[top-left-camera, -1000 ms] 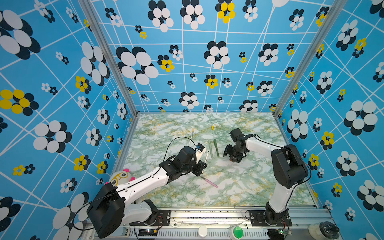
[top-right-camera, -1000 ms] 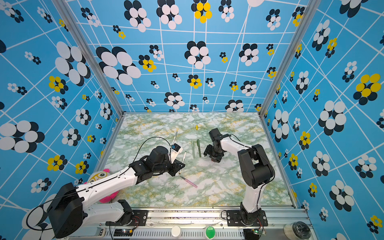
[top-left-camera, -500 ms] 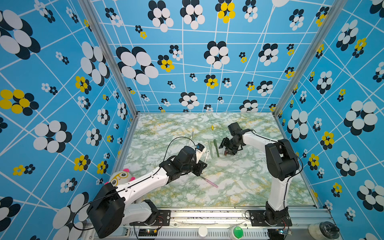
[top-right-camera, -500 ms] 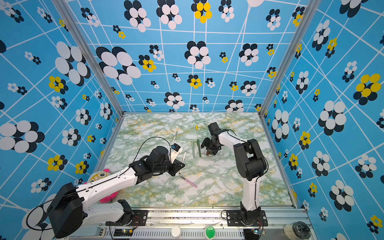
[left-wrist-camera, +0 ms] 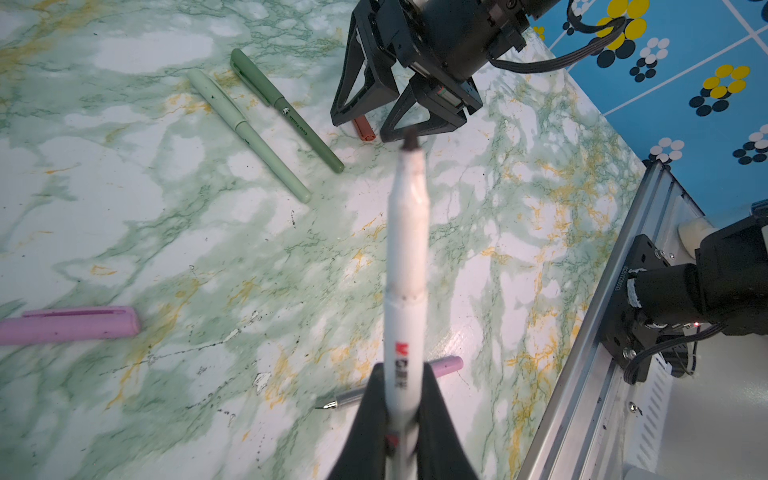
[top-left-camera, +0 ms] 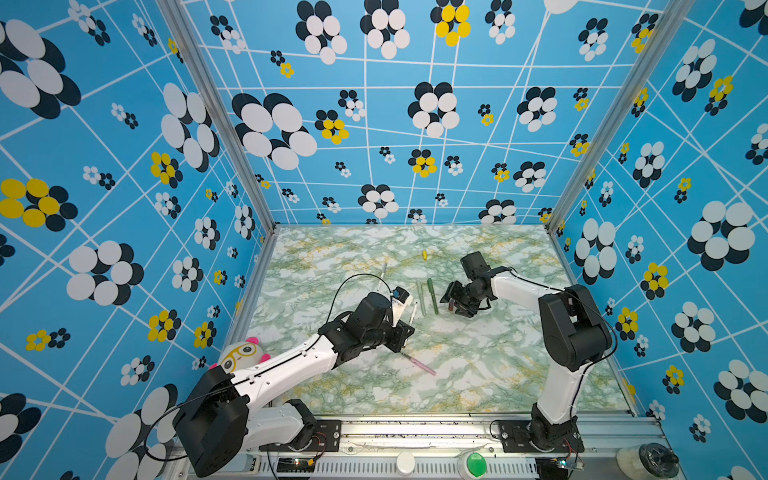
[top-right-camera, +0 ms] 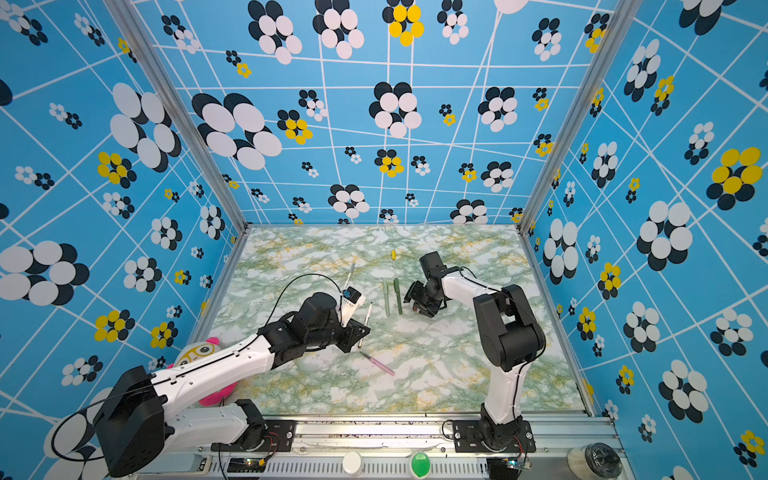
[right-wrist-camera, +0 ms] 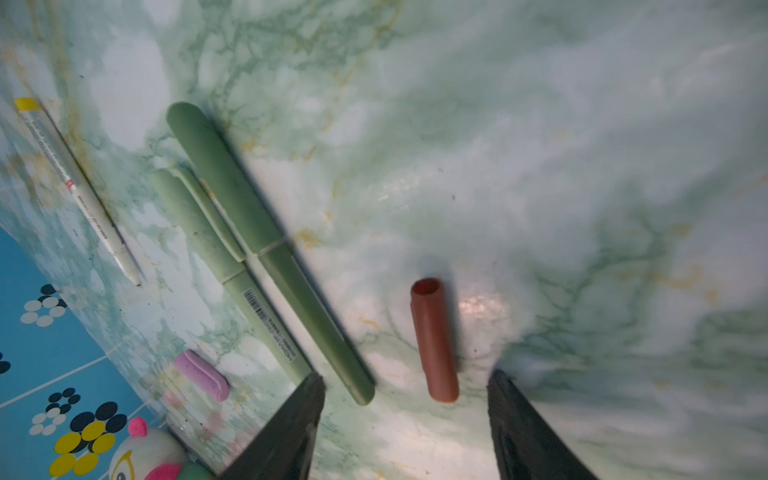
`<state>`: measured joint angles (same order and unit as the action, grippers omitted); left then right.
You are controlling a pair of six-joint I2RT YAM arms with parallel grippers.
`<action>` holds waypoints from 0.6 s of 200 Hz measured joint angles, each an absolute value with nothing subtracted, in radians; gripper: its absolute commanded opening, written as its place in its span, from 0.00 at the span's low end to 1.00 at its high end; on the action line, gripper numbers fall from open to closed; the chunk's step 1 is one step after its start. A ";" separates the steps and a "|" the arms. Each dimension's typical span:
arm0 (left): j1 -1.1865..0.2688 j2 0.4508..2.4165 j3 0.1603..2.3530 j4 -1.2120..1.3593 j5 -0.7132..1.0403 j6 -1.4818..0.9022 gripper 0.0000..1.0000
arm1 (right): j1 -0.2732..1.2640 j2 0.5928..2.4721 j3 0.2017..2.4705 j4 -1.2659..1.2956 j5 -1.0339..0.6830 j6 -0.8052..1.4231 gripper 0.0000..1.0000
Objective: Insert the pens into the pen caps
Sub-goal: 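Lower the right gripper over the small red cap and grasp it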
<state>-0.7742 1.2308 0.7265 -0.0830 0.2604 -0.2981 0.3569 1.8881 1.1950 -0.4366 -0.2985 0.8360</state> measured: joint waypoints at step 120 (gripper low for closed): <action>-0.780 1.231 0.727 -0.083 0.245 -0.298 0.00 | 0.385 1.974 1.284 -0.381 -0.399 0.918 0.65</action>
<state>-0.7795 1.2308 0.7265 -0.0830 0.2451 -0.2977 0.3851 1.9739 1.2842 -0.3813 -0.3988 0.9184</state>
